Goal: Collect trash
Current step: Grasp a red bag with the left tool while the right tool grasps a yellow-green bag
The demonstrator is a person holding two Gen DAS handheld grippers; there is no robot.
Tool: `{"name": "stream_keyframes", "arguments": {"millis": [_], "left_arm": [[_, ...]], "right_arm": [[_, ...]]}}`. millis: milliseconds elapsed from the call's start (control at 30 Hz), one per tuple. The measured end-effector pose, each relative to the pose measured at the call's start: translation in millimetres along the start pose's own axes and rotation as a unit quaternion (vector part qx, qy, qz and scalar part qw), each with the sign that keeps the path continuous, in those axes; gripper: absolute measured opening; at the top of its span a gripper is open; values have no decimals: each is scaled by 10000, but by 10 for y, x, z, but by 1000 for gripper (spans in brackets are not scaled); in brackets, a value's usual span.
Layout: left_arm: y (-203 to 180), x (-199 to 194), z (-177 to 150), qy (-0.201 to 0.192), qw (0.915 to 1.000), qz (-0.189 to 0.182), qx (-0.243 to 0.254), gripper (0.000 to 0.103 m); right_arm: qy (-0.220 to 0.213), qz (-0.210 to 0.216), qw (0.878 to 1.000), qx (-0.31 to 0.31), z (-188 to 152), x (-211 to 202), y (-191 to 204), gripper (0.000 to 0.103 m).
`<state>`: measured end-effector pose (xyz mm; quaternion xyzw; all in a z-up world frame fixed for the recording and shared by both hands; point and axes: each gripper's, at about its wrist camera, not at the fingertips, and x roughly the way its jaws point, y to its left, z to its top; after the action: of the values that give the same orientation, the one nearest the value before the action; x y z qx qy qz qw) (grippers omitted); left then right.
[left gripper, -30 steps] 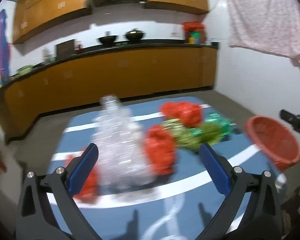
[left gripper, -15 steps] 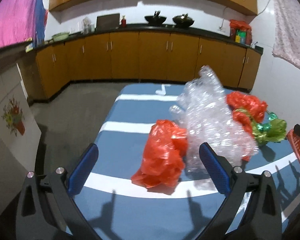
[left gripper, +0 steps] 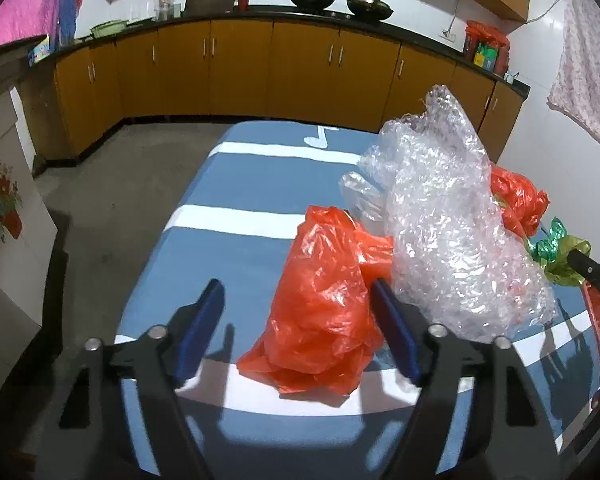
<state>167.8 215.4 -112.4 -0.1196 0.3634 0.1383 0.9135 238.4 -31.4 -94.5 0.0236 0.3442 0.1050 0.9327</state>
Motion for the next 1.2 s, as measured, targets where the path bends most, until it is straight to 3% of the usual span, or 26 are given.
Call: {"name": "stream_keyframes", "arguments": {"millis": [67, 233, 300, 600, 967, 1200], "left_arm": [[23, 15, -12, 26, 10000, -68, -34, 63], [19, -10, -25, 55, 9997, -229, -10, 36], [25, -47, -32, 13, 9995, -303, -30, 32], [49, -202, -79, -105, 9995, -284, 63, 16], [169, -560, 8, -461, 9988, -81, -124, 14], [23, -941, 154, -882, 9955, -325, -70, 14]], "right_arm": [[25, 4, 10000, -76, 4, 22, 26, 44], [60, 52, 9996, -259, 22, 44, 77, 13], [77, 157, 9994, -292, 15, 19, 92, 10], [-88, 366, 9988, -319, 33, -219, 109, 3], [-505, 448, 9974, -238, 126, -635, 32, 3], [-802, 325, 9962, -123, 169, -911, -128, 3]]}}
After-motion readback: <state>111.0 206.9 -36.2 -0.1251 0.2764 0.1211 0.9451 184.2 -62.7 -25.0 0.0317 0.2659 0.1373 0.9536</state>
